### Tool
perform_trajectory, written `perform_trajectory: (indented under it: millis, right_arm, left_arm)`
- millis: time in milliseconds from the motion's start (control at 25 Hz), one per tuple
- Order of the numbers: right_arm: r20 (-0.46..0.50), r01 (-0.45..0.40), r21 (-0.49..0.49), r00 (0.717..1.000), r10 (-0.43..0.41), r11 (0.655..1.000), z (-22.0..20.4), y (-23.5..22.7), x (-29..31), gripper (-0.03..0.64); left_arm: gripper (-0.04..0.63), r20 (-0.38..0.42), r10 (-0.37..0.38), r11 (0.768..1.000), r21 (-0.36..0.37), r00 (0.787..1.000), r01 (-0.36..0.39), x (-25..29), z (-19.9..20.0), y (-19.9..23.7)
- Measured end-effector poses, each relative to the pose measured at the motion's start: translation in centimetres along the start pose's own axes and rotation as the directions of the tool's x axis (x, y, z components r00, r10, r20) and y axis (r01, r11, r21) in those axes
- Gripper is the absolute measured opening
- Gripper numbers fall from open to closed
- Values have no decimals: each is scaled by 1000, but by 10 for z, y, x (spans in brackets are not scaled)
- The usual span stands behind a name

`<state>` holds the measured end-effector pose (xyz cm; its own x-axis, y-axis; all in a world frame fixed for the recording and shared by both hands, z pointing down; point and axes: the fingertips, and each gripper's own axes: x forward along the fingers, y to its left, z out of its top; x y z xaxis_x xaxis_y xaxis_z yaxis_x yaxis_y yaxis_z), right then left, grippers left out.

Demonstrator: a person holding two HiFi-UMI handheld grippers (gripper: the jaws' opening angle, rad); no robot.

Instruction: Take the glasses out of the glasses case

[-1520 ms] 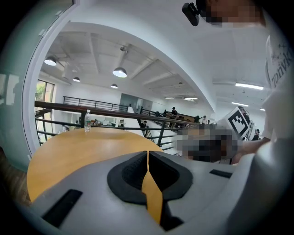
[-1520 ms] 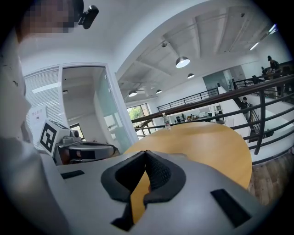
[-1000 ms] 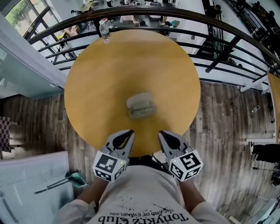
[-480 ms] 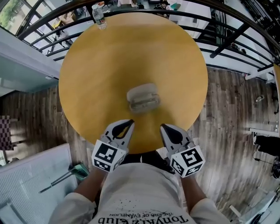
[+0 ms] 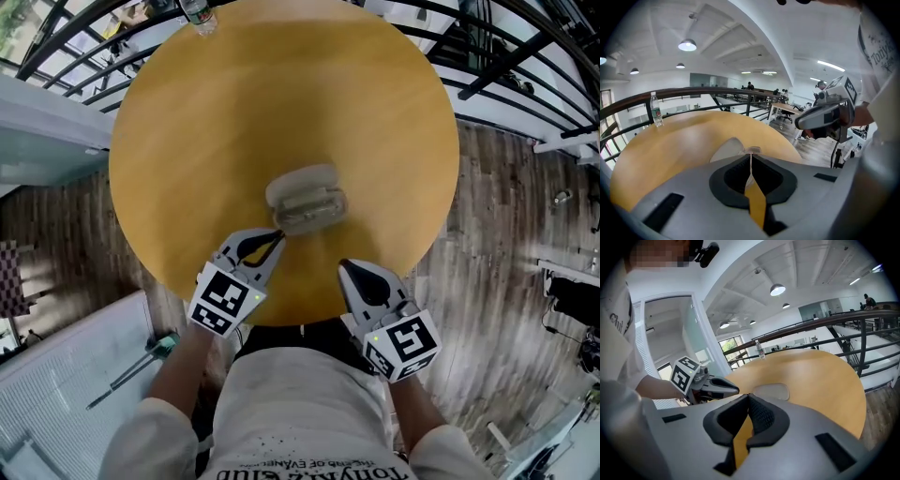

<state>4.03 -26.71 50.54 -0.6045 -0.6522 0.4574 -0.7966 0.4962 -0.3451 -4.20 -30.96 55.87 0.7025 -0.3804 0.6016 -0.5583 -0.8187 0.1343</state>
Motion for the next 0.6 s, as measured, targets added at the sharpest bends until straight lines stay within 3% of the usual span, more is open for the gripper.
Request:
perform_trajectory:
  millis: [280,600]
  right_arm:
    - [-30,7,53,1000,-6,999,-8,-16,13,25]
    - [-48,4,81,999,0,997,-20,-29,18,25]
  left_arm:
    - [31,-126,-54,995,82,991,65,38,-16,24]
    - [31,-245,-123,984,96,962,150,64,-40,25]
